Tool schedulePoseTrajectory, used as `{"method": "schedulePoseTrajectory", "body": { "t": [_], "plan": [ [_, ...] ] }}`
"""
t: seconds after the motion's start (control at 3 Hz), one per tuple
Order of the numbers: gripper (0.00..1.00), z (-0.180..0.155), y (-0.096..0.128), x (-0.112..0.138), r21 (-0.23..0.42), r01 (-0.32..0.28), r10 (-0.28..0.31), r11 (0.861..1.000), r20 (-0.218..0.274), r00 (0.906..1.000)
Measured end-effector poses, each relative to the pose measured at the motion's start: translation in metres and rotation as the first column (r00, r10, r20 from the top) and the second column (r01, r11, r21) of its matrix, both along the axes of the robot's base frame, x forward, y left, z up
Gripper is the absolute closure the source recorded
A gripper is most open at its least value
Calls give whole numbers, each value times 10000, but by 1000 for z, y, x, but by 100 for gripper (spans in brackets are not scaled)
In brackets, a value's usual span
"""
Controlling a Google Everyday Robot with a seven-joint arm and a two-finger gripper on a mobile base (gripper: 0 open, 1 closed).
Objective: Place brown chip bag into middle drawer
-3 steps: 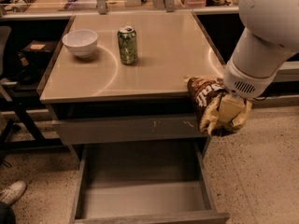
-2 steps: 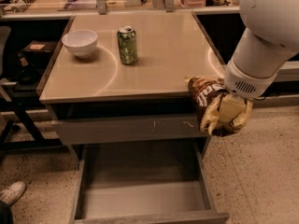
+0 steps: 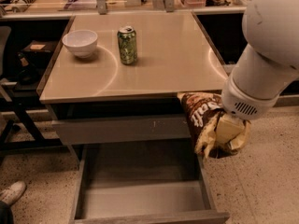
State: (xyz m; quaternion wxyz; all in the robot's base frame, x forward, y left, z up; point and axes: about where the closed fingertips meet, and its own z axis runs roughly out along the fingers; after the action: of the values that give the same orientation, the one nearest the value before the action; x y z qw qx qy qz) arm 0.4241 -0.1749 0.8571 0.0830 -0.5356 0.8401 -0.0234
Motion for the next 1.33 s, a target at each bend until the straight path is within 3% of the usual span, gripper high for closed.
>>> {"method": "schedulePoseTrajectory", "body": {
  "t": [0.33, 0.67, 1.33],
  "plan": [
    [100, -6, 21, -39, 590, -151, 178, 9981, -455, 9988],
    [100, -7, 21, -39, 591, -147, 175, 9981, -457, 9988],
    [100, -84, 57, -54, 1379, -284, 496, 9900, -1528, 9870]
  ]
}}
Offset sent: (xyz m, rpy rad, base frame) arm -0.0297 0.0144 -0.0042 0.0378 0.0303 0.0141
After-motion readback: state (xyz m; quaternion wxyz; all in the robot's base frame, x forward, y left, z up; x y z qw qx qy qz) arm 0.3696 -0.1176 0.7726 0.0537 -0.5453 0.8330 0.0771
